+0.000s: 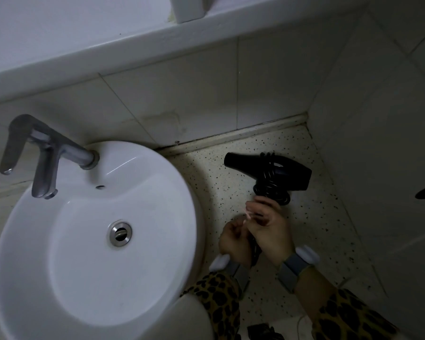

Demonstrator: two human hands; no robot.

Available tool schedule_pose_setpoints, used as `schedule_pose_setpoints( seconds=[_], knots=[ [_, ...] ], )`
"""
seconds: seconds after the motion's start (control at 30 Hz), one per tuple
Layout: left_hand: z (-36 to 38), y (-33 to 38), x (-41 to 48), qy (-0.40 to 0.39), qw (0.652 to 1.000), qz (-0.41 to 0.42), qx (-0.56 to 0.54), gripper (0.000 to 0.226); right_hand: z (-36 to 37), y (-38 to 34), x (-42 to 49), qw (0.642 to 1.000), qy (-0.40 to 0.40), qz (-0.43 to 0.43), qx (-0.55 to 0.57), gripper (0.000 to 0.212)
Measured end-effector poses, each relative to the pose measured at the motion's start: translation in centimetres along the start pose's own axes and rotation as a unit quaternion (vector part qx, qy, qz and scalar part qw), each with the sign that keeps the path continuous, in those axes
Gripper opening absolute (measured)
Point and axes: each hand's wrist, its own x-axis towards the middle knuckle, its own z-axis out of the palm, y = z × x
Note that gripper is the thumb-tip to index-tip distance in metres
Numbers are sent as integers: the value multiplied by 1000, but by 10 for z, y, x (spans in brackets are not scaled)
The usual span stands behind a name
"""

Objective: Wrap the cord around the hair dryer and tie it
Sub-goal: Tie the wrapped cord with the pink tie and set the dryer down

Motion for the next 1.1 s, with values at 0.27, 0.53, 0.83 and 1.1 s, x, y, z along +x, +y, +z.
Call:
schedule_pose_setpoints(
  seconds=[0.27, 0.53, 0.83, 1.1],
  knots=[
    [5, 7, -20, 6, 986, -6, -168, 11, -20, 5, 4, 996, 17, -20, -85, 20],
    [1, 6, -21, 3, 987, 19, -156, 5, -33, 3, 4, 980, -10, -91, -178, 9],
    [0, 13, -25, -23, 986, -11, -163, 30, -32, 3, -1, 971, -12, -121, -206, 5],
    [2, 8, -26, -3, 989, -16, -148, 21, -30, 9, -7, 963, -25, -115, -242, 20]
  ],
)
